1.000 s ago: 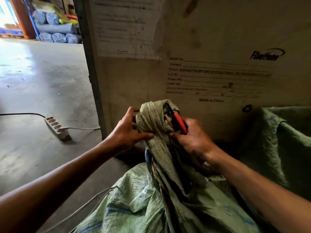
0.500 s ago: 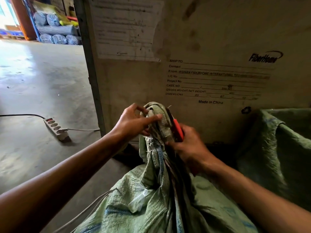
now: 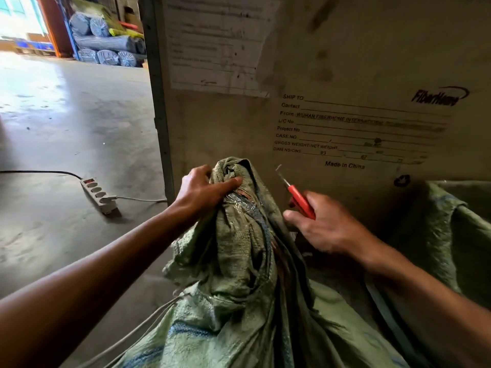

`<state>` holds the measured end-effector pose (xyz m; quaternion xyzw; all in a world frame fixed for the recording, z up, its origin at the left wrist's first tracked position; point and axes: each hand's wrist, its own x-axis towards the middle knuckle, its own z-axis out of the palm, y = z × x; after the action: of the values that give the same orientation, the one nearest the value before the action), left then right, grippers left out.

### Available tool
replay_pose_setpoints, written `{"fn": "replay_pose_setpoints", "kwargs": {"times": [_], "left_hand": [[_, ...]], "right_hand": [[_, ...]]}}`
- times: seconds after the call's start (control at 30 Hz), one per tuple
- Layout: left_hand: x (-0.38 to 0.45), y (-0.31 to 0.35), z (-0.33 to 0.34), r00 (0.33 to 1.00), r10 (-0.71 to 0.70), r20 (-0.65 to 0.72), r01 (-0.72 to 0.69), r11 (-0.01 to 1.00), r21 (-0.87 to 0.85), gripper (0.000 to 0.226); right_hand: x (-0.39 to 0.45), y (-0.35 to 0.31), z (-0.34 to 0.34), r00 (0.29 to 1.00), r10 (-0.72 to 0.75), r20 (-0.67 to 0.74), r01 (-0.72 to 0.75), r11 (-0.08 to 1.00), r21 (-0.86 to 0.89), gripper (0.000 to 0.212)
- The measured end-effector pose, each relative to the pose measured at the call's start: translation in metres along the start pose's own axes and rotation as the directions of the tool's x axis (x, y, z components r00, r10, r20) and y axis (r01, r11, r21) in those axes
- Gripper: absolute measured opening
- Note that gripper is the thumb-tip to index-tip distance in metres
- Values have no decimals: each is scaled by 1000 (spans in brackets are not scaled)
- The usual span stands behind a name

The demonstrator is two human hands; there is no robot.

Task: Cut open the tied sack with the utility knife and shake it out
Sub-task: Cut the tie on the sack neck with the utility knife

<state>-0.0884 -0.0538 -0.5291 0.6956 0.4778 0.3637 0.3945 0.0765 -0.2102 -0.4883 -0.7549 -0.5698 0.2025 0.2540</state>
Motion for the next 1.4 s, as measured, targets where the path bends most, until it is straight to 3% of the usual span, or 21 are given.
{"fn": "replay_pose_setpoints", "kwargs": {"times": [0.1,0.2,0.37,0.47,0.6,0.73,0.87,0.93,1.03,1.13,1.2,1.3,1.4], "left_hand": [[-2,-1,-2,995,82,-57,-78,995,63,67],[-4,1,-2,990,120,-78,-113,990,90,61],[-10,9,-4,979,179,-95,-169,980,102,49],[-12,13,-4,964,241,-117,-224,964,142,39],[-6,12,-5,940,306,-148,-276,941,194,46],[-3,6,-4,941,315,-125,-288,938,190,60],[-8,11,-2,944,305,-128,-279,942,187,43],[-11,13,2,947,305,-103,-285,943,173,31],[-9,16,3,956,281,-89,-269,955,124,35],[-4,20,5,972,229,-47,-228,973,24,43],[-7,25,10,976,216,2,-216,976,-24,46],[-18,33,18,977,207,58,-205,978,-44,52],[-24,29,16,961,180,209,-212,967,138,73]], "right_hand": [[-7,-16,3,988,-5,158,2,1000,18,23],[-9,-21,13,987,-15,163,37,991,-128,26],[-2,-31,20,968,127,217,-103,988,-119,21],[0,-31,23,974,100,205,-48,968,-246,26],[3,-23,20,971,100,217,-14,930,-366,35],[-1,-16,17,961,77,264,27,929,-370,31],[-5,-7,17,972,84,219,34,873,-487,30],[-7,-3,7,953,111,281,9,919,-394,28],[-11,2,-14,918,138,373,-152,988,10,22],[-10,11,-21,996,69,65,-79,982,172,19],[-7,16,-11,996,31,-87,-4,954,298,27],[-2,13,12,998,-40,-44,58,843,535,23],[5,16,16,993,-78,-93,118,794,596,10]]}}
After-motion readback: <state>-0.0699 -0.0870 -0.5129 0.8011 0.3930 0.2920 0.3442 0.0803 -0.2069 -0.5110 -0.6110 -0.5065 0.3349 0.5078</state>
